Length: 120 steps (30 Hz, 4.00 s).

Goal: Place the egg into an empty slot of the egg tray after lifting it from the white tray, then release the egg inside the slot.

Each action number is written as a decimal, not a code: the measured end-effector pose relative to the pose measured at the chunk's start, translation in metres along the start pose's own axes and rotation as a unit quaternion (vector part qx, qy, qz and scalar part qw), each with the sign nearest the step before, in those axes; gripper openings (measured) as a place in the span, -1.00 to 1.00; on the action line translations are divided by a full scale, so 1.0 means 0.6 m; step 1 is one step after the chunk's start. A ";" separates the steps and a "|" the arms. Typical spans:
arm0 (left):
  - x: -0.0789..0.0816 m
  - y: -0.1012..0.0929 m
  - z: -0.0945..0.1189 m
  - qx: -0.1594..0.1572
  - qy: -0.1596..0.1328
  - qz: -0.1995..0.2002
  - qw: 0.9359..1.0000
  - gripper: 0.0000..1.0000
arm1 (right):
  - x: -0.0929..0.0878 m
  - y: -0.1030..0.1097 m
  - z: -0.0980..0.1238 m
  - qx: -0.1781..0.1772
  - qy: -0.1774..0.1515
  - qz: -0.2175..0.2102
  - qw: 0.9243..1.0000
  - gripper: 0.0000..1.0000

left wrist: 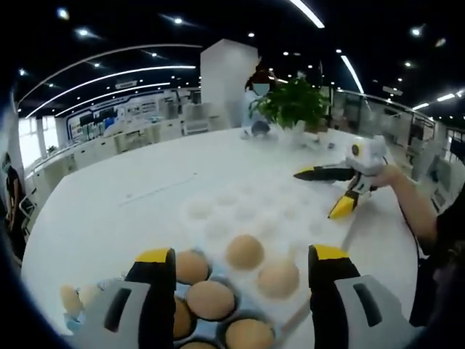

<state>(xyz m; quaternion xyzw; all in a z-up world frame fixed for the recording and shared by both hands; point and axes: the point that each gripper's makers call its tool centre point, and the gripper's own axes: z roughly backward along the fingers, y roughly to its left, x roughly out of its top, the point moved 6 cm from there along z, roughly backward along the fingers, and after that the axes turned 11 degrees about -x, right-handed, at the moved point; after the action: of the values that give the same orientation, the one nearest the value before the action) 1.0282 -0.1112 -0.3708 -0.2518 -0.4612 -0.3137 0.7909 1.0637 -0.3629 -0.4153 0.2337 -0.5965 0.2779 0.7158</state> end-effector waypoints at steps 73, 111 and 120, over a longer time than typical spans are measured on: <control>0.010 0.034 -0.106 -0.268 0.103 -0.157 0.945 -0.39 | 0.002 0.000 -0.001 0.007 -0.016 -0.010 1.000 0.92; 0.041 0.041 -0.076 -0.247 0.096 -0.191 0.945 -0.53 | 0.003 -0.001 -0.003 0.006 -0.020 -0.013 1.000 0.92; 0.019 0.035 -0.089 -0.253 0.113 -0.197 0.940 -0.46 | 0.003 -0.001 -0.003 0.005 -0.021 -0.013 1.000 0.92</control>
<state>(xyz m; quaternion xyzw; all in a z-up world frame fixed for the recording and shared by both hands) 1.0786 -0.1368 -0.3868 -0.3110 -0.3142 -0.5959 0.6704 1.0658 -0.3620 -0.4138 0.2512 -0.6064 0.2668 0.7057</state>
